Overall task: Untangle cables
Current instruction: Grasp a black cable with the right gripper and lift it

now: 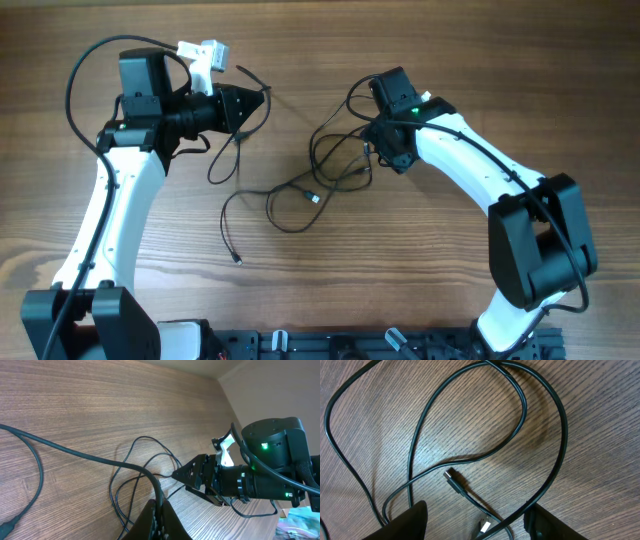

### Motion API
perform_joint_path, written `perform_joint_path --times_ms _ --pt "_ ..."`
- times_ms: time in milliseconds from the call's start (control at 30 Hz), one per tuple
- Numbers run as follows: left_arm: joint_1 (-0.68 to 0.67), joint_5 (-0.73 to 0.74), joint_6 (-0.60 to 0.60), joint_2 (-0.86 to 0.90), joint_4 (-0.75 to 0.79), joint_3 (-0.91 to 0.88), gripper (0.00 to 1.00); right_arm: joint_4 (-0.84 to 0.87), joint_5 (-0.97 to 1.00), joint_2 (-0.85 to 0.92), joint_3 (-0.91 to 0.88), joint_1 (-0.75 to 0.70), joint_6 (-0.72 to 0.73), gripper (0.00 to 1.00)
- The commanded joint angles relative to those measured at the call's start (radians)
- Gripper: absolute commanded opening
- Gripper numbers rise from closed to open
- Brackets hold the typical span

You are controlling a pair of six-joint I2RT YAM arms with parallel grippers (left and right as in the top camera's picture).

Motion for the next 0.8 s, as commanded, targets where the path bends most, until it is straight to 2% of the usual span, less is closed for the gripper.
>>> perform_joint_path --times_ms 0,67,167,233,267,300,333,400,467,533,633,700,733,767 --pt "-0.003 -0.001 0.026 -0.011 0.002 0.01 0.04 -0.006 0.022 0.011 -0.009 0.014 0.014 0.63" --pt "-0.003 -0.002 0.026 -0.011 0.002 0.01 0.04 -0.004 0.032 0.038 -0.009 0.014 0.015 0.59" --pt "-0.003 -0.002 0.026 -0.011 -0.002 0.01 0.04 -0.01 0.032 0.056 -0.009 0.014 -0.015 0.42" --pt "-0.003 -0.002 0.026 -0.011 -0.001 0.01 0.04 -0.017 0.032 0.056 -0.009 0.014 -0.014 0.41" --pt "-0.003 -0.002 0.026 -0.011 -0.001 0.01 0.05 -0.018 0.032 0.056 -0.009 0.014 -0.015 0.34" --pt "-0.003 -0.002 0.026 -0.011 -0.001 0.01 0.04 -0.018 0.031 0.056 -0.009 0.014 -0.015 0.16" --pt "-0.003 -0.002 0.027 -0.011 -0.001 0.01 0.05 -0.012 0.017 0.056 -0.009 0.014 -0.014 0.04" --pt "-0.003 -0.002 0.026 -0.011 -0.002 0.01 0.04 0.031 -0.066 0.053 0.002 0.013 -0.082 0.04" --pt "-0.003 -0.002 0.026 -0.011 -0.005 0.01 0.04 -0.017 -0.089 0.037 0.045 0.008 -0.136 0.05" --pt "-0.005 0.003 0.023 -0.011 -0.031 0.01 0.06 -0.077 -0.069 -0.029 0.088 -0.014 -0.282 0.04" --pt "-0.025 0.002 0.023 -0.008 -0.08 0.01 0.23 -0.095 -0.039 -0.163 0.136 -0.056 -0.512 0.04" --pt "-0.05 0.002 0.023 0.0 -0.089 0.01 0.33 -0.174 0.095 -0.251 0.202 -0.087 -0.533 0.05" --pt "-0.072 0.002 0.023 0.002 -0.091 0.01 0.43 -0.214 0.168 -0.298 0.237 -0.101 -0.558 0.05" --pt "-0.089 0.002 0.023 0.002 -0.091 0.01 0.47 -0.225 0.179 -0.32 0.252 -0.11 -0.583 0.05"
